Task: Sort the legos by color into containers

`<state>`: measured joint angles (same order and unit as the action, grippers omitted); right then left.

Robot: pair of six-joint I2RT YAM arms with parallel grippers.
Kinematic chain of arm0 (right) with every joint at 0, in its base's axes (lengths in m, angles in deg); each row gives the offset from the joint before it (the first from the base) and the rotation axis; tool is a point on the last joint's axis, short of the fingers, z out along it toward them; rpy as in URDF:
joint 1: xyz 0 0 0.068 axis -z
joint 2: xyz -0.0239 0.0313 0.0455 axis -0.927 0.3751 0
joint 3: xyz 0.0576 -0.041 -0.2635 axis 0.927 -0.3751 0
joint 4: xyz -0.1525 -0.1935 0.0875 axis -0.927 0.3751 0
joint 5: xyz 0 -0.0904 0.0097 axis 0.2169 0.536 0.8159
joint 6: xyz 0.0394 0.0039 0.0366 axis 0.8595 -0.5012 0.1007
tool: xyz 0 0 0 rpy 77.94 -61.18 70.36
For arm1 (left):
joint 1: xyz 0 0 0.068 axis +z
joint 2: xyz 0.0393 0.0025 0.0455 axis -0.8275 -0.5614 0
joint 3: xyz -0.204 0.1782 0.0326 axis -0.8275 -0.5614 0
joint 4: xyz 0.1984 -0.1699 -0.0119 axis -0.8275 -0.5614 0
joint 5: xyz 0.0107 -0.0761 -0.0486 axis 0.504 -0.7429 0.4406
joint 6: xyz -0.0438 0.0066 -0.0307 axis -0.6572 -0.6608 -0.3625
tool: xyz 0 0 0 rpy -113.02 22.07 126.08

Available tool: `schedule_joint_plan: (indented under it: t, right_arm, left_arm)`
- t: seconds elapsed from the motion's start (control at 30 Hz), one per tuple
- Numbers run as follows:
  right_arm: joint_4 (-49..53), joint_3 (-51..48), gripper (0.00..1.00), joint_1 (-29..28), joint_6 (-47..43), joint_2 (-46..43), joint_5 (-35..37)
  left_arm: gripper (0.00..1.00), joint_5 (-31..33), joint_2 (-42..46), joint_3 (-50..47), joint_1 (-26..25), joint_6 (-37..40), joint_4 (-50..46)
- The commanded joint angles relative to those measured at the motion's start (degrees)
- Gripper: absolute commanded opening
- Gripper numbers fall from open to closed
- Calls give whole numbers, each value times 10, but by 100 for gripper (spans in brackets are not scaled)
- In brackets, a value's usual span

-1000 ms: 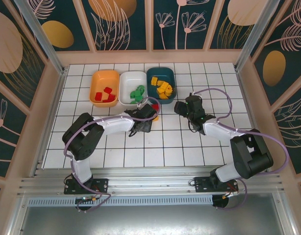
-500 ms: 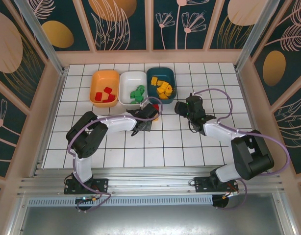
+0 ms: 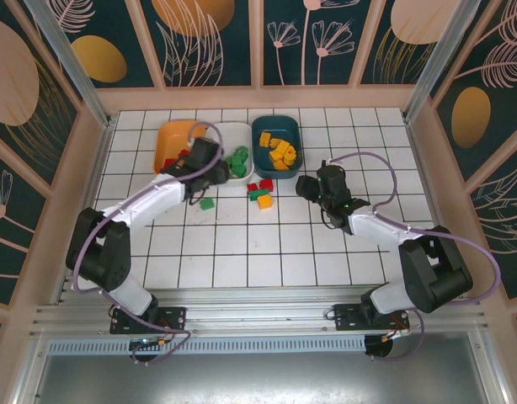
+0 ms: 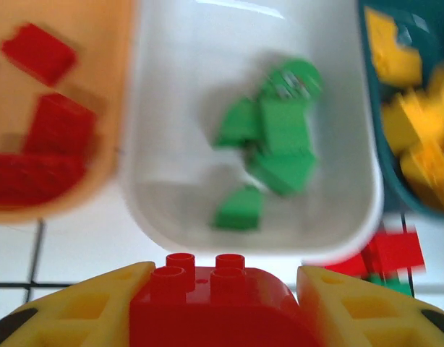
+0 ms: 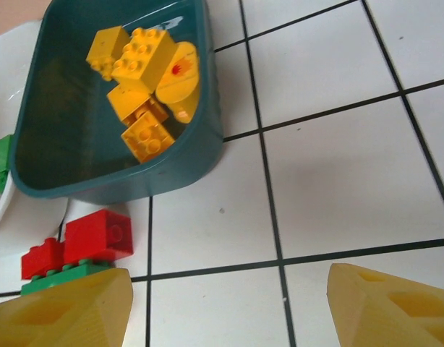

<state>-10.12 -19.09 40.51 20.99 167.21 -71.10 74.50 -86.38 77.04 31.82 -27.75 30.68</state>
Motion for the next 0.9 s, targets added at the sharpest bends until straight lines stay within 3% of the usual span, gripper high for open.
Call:
schedule_joint_plan:
  t: [0.0, 0.2, 0.5, 0.57, 0.7, 0.87]
  right_arm:
    - [-11, 11, 72, -14, 7, 0, -3]
    - [-9, 26, 72, -35, 2, 10, -6]
    - [18, 82, 76, -103, -42, 74, 10]
    - [21, 88, 77, -107, -42, 84, 7]
    - [29, 103, 78, -117, -47, 95, 7]
    - [51, 137, 81, -137, -81, 128, 7]
  left_arm:
    - [38, -55, -17, 14, 87, -50, 4]
    - [38, -84, -110, 63, 178, -61, 14]
    - [58, -61, -207, 186, 186, -28, -35]
    - [69, -56, -210, 197, 186, -28, -43]
    - [80, -70, -193, 195, 186, -28, -47]
    - [83, -117, -103, 115, 186, -51, 1]
